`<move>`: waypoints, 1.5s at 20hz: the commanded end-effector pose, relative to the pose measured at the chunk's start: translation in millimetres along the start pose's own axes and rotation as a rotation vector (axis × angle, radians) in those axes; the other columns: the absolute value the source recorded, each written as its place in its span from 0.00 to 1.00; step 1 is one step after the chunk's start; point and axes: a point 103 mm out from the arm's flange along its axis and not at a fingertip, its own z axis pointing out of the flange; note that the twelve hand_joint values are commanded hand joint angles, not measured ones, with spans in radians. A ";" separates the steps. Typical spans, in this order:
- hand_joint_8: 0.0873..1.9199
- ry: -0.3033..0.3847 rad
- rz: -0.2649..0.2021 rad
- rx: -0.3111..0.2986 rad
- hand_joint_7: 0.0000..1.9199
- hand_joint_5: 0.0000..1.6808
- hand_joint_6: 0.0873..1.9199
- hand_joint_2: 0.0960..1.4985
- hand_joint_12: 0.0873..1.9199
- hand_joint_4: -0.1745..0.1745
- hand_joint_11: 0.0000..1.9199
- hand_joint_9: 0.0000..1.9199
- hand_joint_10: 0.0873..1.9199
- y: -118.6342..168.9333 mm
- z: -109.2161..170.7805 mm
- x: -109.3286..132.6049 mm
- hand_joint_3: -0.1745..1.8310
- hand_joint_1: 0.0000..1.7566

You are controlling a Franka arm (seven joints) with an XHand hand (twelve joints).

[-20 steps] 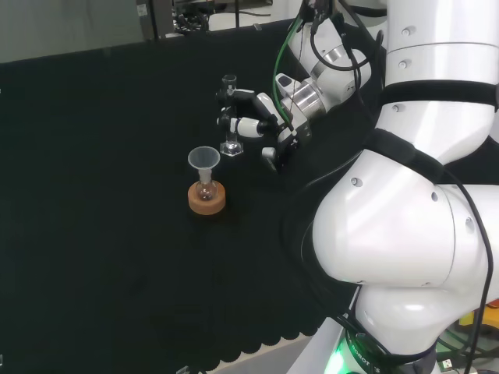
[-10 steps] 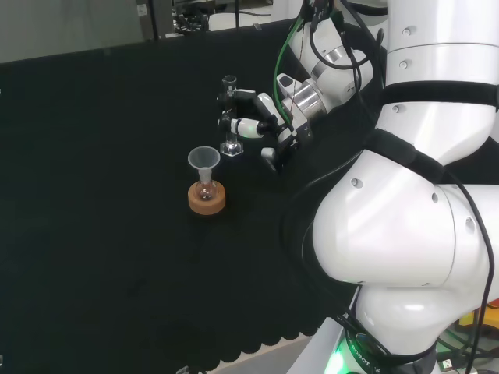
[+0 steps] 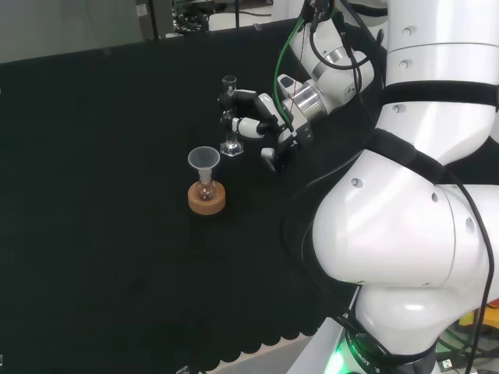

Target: Pick up the graduated cylinder.

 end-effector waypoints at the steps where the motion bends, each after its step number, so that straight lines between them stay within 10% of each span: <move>1: 0.25 -0.002 0.010 -0.003 0.34 0.41 0.26 0.71 0.64 0.54 0.25 0.44 0.18 0.8 -1.5 -1.9 0.00 0.65; 21: 0.27 -0.063 0.028 -0.008 0.49 0.54 0.31 0.84 0.55 0.76 0.41 0.58 0.15 1.6 -19.6 -0.6 0.00 0.71; 24: 0.53 -0.112 0.006 0.017 0.47 0.57 0.30 0.78 0.55 0.81 0.44 0.61 0.13 1.1 -30.0 3.6 0.06 0.76; 30: 0.55 -0.250 -0.009 0.086 0.49 0.60 0.30 0.74 0.54 0.86 0.45 0.64 0.11 -1.6 -49.2 16.8 0.08 0.77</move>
